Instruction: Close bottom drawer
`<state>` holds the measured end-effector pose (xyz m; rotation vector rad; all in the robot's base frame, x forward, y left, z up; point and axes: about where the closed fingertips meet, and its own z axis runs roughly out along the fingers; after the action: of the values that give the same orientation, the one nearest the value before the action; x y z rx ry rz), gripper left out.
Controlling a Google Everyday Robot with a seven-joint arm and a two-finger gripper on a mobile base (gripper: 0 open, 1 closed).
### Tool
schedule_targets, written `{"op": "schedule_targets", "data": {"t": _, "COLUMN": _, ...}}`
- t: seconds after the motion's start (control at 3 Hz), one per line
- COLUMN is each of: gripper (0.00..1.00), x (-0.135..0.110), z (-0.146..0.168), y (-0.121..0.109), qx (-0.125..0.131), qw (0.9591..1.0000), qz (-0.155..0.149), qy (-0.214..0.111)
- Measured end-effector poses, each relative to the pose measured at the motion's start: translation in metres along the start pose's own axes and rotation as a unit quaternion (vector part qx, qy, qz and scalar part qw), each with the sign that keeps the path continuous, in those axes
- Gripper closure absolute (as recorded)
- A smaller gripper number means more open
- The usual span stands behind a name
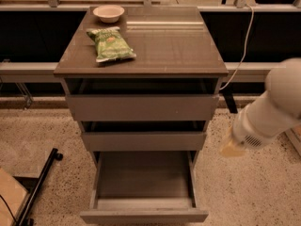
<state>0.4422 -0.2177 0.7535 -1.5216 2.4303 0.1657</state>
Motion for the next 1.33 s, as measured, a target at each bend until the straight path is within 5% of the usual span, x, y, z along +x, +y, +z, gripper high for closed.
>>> {"op": "schedule_targets", "data": {"t": 0.67, "gripper": 1.00, "x": 0.031, "z": 0.165, "y": 0.006, "qx": -0.036, "qw": 0.9961, "qz": 0.076, "qy": -0.027}}
{"op": "schedule_targets", "data": {"t": 1.33, "gripper": 1.00, "x": 0.028, "z": 0.179, "y": 0.002, "qx": -0.032, "qw": 0.9953, "qz": 0.084, "qy": -0.036}}
